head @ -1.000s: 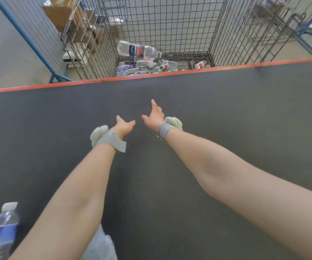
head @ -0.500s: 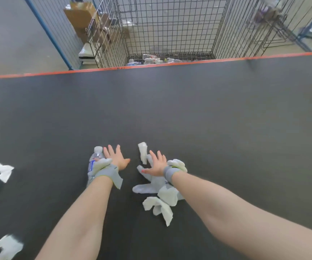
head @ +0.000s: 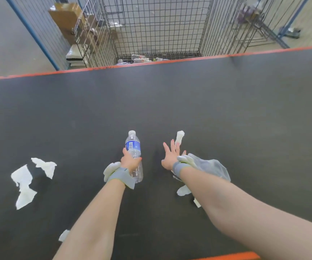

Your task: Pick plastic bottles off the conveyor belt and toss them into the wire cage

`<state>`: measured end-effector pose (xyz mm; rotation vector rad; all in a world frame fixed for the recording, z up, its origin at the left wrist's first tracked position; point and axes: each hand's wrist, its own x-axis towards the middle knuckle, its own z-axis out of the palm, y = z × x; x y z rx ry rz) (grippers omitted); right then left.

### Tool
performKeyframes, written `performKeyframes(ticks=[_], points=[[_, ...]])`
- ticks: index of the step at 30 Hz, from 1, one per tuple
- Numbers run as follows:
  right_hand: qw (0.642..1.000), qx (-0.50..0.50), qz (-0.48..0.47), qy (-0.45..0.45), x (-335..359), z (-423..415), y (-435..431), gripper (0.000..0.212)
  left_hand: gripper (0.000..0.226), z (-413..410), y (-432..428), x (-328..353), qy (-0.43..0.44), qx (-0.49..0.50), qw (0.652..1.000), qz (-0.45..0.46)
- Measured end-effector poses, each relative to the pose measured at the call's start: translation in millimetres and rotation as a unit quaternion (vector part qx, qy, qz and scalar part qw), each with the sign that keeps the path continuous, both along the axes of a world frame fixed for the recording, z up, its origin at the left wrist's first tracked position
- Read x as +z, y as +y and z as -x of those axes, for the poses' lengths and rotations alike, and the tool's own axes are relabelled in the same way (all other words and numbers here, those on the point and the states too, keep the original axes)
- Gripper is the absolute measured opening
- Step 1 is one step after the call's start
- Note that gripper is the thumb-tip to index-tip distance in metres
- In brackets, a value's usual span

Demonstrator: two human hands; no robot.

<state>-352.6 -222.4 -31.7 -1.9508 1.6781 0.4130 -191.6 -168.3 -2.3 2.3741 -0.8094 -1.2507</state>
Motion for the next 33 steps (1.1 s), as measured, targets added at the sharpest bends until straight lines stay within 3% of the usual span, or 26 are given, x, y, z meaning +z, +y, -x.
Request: performKeyframes(ticks=[5,11,14,16,19,23,26,33], points=[[0.998,-0.016,0.002,-0.062,14.5,-17.2,-53.2,0.078,0.082,-7.3,-60.3,18.5,0.129,0.112,0.984,0.054],[0.992,-0.049,-0.009,-0.113,15.4,-45.8,-135.6,0.08,0.072,-28.3,-148.7,32.5,0.271,0.208,0.939,0.026],[0.985,-0.069,0.011,-0.156,19.4,-71.6,-204.4,0.078,0.064,-61.5,-253.6,73.6,0.325,0.211,0.914,0.121],[0.976,-0.088,0.046,-0.195,22.2,-94.3,-260.6,0.076,0.072,-85.5,-330.2,109.3,0.344,0.189,0.903,0.178],[0.964,-0.098,0.084,-0.232,29.7,-124.0,-305.0,0.076,0.084,-111.2,-380.2,121.2,0.282,0.17,0.929,0.17],[0.969,-0.067,0.066,-0.226,30.1,-146.1,-305.0,0.078,0.077,-108.1,-347.3,76.0,0.034,0.078,0.995,0.056],[0.975,-0.038,0.034,-0.218,37.3,-142.1,-269.6,0.079,0.072,-91.1,-288.7,48.7,-0.086,-0.003,0.996,-0.026],[0.989,0.011,-0.032,-0.146,38.6,-96.2,-163.3,0.08,0.083,-67.4,-151.5,7.6,-0.17,-0.121,0.974,-0.082]])
